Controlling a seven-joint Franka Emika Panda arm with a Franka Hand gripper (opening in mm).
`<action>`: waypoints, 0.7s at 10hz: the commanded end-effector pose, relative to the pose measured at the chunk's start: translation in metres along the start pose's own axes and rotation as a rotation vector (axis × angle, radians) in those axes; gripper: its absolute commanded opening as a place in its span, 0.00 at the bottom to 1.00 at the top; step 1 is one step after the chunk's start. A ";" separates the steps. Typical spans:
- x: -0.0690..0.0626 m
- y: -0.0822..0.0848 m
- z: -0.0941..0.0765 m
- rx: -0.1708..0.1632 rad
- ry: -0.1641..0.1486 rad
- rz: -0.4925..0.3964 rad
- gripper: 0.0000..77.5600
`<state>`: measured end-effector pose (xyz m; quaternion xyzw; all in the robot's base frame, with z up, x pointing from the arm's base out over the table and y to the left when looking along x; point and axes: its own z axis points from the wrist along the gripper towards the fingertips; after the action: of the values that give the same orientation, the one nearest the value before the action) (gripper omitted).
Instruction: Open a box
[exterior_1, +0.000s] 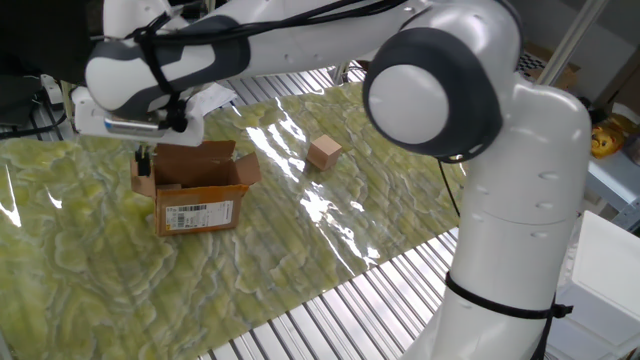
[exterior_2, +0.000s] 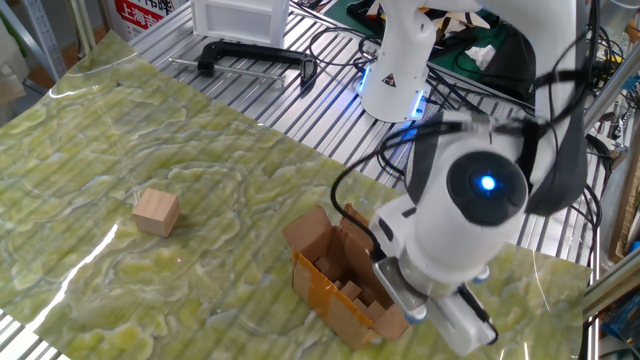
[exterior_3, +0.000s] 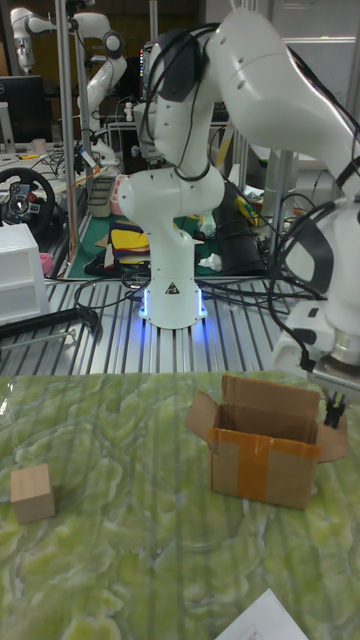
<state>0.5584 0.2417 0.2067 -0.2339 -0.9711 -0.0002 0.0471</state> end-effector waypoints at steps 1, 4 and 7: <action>0.000 -0.018 -0.014 0.005 0.010 -0.088 0.00; -0.002 -0.026 -0.016 0.021 0.022 -0.150 0.00; -0.011 -0.042 -0.014 0.037 0.015 -0.248 0.00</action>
<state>0.5495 0.2057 0.2205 -0.1254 -0.9902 0.0075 0.0602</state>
